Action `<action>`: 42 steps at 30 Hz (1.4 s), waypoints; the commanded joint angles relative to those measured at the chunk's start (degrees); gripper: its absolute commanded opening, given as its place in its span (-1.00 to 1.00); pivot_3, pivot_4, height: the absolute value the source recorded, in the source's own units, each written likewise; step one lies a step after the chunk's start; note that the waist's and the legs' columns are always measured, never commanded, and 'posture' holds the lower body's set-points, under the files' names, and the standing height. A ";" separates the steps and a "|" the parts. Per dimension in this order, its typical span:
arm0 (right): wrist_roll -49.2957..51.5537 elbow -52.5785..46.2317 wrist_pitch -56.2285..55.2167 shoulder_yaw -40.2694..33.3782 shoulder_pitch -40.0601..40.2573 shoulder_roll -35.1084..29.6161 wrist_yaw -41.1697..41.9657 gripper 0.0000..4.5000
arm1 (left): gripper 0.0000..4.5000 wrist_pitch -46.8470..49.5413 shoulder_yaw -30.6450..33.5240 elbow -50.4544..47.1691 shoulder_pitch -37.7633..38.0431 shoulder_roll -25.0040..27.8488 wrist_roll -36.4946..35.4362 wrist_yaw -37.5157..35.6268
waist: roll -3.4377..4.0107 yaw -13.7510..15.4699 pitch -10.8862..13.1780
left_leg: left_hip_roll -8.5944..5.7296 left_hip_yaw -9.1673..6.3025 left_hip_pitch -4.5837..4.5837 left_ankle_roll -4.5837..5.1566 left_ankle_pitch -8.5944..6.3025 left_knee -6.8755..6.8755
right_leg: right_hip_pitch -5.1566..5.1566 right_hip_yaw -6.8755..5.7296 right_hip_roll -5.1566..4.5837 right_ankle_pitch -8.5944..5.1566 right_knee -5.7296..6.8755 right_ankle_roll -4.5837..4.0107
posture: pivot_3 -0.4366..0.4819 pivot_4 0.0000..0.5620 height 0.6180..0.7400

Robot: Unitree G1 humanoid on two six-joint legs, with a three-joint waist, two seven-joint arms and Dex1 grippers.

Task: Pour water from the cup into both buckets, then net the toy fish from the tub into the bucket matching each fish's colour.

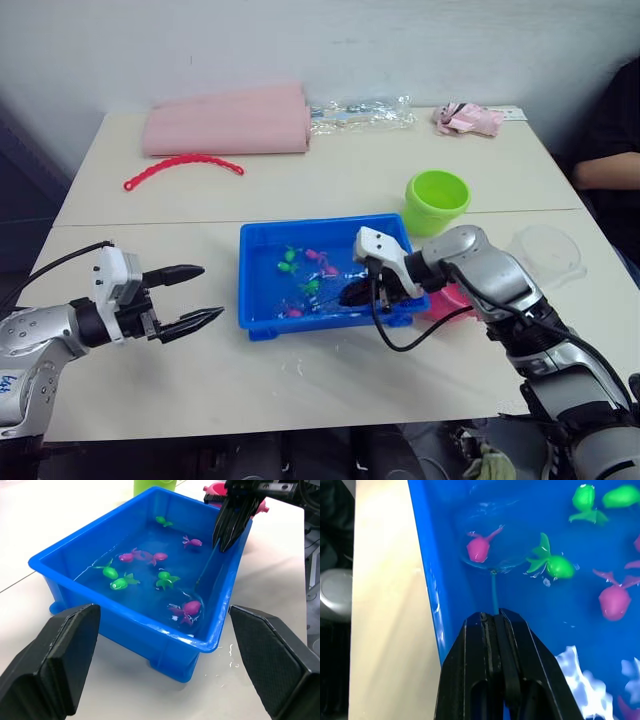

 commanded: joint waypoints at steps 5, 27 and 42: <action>4.05 1.48 1.17 -2.03 -2.94 -0.60 0.93 -1.00 | 0.98 -1.67 0.51 0.00 -1.77 0.55 0.25 -0.26 | 0.00 0.00 0.00 | 0.00 0.00 0.00 0.00 0.00 0.00 | 0.00 0.00 -0.01 0.00 0.00 0.00 | -0.05 -0.47 1.00; 8.16 3.20 -11.84 -9.15 -2.40 -7.65 5.60 -1.00 | 0.98 -3.58 -2.69 1.57 -7.01 -0.40 -0.35 -2.54 | 0.00 0.14 0.00 | -0.01 0.03 -0.02 0.02 -0.01 0.00 | -0.03 0.00 0.00 0.00 0.00 0.00 | -0.05 -0.47 1.00; 10.30 -4.66 -31.96 -22.69 14.14 -10.13 -0.63 -1.00 | 0.98 -2.01 -9.17 3.65 -13.99 -3.07 -0.65 -3.99 | 0.00 0.24 0.00 | -0.01 0.08 0.00 0.04 0.01 0.04 | -0.02 0.03 0.19 0.01 0.04 0.01 | -0.05 -0.47 1.00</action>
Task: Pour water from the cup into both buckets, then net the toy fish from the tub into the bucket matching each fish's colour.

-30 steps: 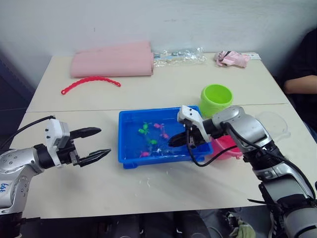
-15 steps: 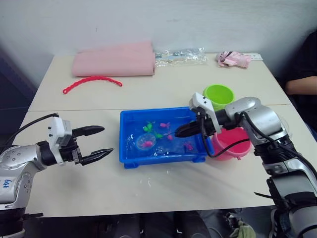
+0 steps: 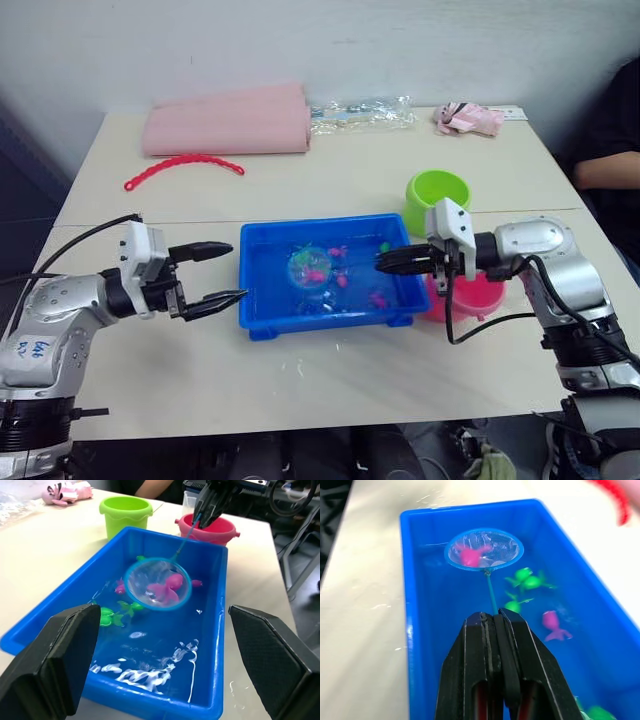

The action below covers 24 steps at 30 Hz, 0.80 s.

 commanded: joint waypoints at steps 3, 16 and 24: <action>4.90 -8.03 -1.63 -9.91 6.80 -3.30 -2.89 -1.00 | 0.98 0.76 -2.27 -0.20 -3.24 -1.31 -1.02 -0.96 | 0.00 0.37 0.00 | -0.03 -0.01 0.00 0.01 0.00 0.01 | 0.02 -0.01 0.00 0.00 -0.01 0.00 | -0.05 -0.47 1.00; 12.68 -21.25 3.85 -34.72 31.88 -9.55 -9.53 -1.00 | 0.98 3.32 -7.18 2.24 -10.53 -6.33 -1.40 -1.66 | 0.00 1.68 0.00 | -0.07 -0.03 0.05 0.10 0.05 0.09 | 0.11 0.01 0.01 0.02 -0.08 0.03 | -0.05 -0.47 1.00; 4.15 -17.04 -9.11 -47.49 43.50 -7.84 -13.94 -1.00 | 0.98 5.31 -12.71 3.10 -16.57 -12.53 -0.51 -0.64 | 0.00 2.72 -0.01 | -0.14 -0.01 0.12 0.14 0.08 0.15 | 0.16 0.06 0.04 0.05 -0.09 0.08 | -0.05 -0.47 1.00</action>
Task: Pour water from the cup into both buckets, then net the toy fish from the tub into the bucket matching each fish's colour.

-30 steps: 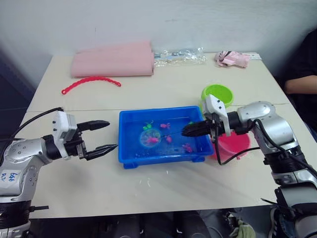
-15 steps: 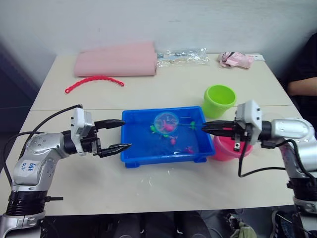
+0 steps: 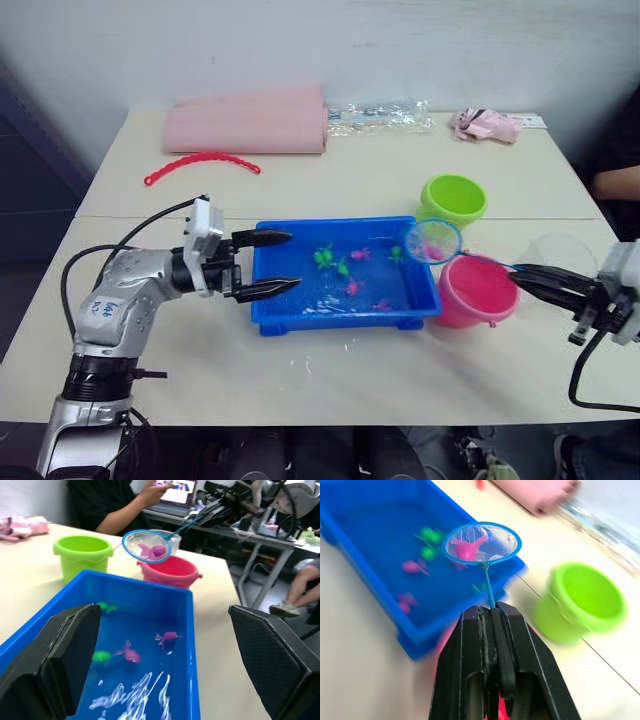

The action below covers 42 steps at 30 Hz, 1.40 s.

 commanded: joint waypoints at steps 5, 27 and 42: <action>-7.64 4.45 -17.31 -6.60 6.40 0.97 -2.00 -1.00 | 0.98 0.23 -2.62 -0.46 -2.85 -2.91 -0.31 -0.18 | 0.01 0.03 0.00 | 0.05 0.04 0.04 -0.03 0.02 -0.02 | -0.01 0.09 0.10 0.01 -0.01 0.02 | -0.05 -0.47 1.00; -51.17 22.09 -77.56 -10.40 10.66 -0.41 -31.28 -1.00 | 0.98 -2.41 -4.14 1.18 -2.95 -8.29 1.13 0.78 | 0.01 -0.03 -0.01 | 0.05 0.07 0.11 -0.14 0.09 0.03 | 0.03 0.22 0.13 0.02 -0.02 0.04 | -0.05 -0.47 1.00; -19.58 10.69 -56.81 -0.43 18.61 -4.26 -30.12 -1.00 | 0.98 -6.79 -1.30 3.87 -0.49 -5.90 1.83 -1.97 | 0.01 -0.89 -0.01 | 0.09 -0.01 0.13 -0.14 0.11 0.03 | 0.10 0.20 0.14 0.02 -0.01 0.04 | -0.05 -0.47 1.00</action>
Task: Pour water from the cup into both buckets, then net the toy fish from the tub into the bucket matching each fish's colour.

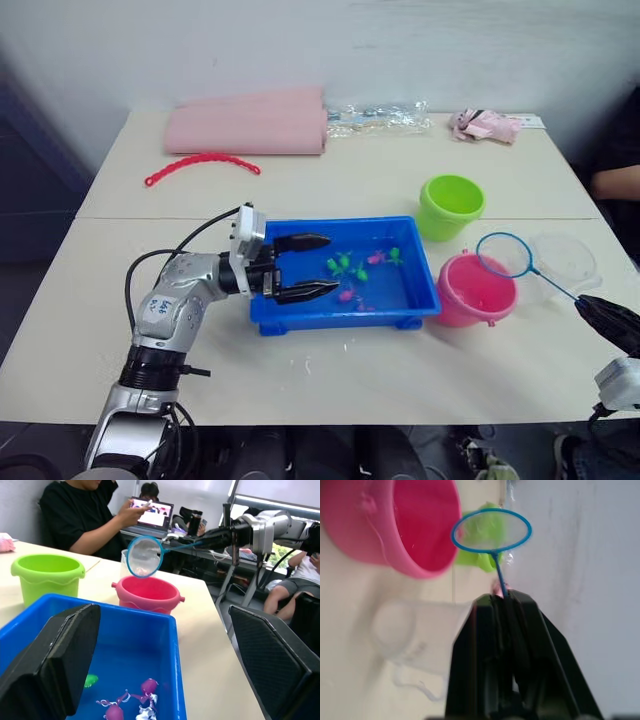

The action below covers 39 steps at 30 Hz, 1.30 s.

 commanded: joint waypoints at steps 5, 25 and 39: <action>38.04 -14.33 30.03 6.40 -2.01 -6.08 12.91 -1.00 | 0.98 -4.18 6.93 -0.59 4.26 6.10 -0.26 -1.37 | 0.01 -0.98 -0.01 | 0.07 -0.02 0.21 0.07 -0.01 -0.09 | 0.18 0.00 -0.15 -0.01 0.00 -0.01 | -0.05 -0.47 1.00; 48.90 -18.72 88.69 32.44 -36.30 -18.62 21.17 -1.00 | 0.98 -0.03 14.26 -12.69 15.94 12.91 -1.82 6.90 | 0.02 -0.56 0.00 | -0.02 -0.51 -0.14 0.19 -0.15 0.00 | 0.34 -0.29 -0.45 0.00 -0.41 -0.01 | -0.05 -0.47 1.00; 43.49 -15.68 97.73 36.43 -44.65 -15.26 21.42 -1.00 | 0.98 1.58 13.55 -16.05 16.75 11.35 -1.95 10.35 | 0.01 -0.56 0.00 | -0.02 -0.35 -0.23 0.17 -0.14 -0.04 | 0.12 -0.52 -0.39 0.00 -0.36 0.00 | -0.05 -0.47 1.00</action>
